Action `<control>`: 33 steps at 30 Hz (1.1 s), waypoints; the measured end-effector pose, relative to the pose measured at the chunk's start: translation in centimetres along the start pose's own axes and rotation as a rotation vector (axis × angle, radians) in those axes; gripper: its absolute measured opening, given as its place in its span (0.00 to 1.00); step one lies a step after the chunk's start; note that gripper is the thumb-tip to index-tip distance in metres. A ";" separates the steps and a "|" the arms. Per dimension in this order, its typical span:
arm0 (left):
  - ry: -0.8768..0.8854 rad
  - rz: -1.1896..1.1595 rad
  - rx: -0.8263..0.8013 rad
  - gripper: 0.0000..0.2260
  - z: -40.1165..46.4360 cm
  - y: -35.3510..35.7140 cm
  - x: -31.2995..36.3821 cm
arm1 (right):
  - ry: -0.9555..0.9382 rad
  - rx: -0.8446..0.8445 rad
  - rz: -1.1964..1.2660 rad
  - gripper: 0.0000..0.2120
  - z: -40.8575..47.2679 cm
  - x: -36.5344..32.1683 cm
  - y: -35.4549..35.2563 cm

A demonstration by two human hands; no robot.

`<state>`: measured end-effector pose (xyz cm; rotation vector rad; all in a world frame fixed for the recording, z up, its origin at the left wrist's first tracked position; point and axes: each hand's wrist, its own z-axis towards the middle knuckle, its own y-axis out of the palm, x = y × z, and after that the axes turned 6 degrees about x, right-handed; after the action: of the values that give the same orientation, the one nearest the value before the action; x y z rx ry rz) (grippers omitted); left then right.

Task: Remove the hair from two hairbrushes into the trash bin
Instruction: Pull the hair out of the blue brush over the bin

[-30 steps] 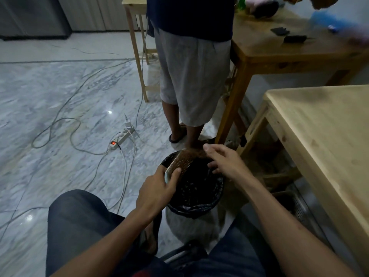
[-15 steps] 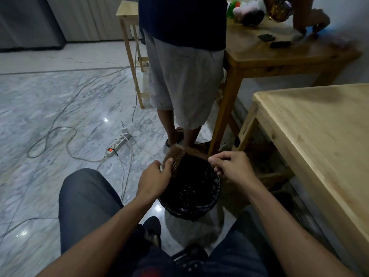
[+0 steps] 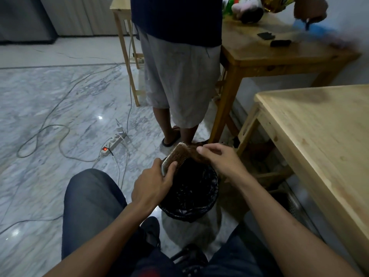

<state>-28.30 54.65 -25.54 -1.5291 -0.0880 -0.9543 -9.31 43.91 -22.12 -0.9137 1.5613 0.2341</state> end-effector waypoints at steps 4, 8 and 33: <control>-0.034 0.043 -0.008 0.21 0.7 -0.1 -1.2 | -0.044 -0.024 -0.173 0.06 0.5 0.4 1.0; -0.239 0.042 -0.021 0.23 2.2 -0.5 -3.9 | -0.008 -0.019 -0.265 0.04 0.2 1.6 0.3; -0.246 0.008 0.007 0.25 4.1 -1.3 -3.7 | 0.059 -0.057 -0.269 0.07 0.6 2.0 -1.0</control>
<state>-29.34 60.21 -26.30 -1.6338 -0.2595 -0.7553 -8.06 42.74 -23.72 -1.1723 1.4720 0.0602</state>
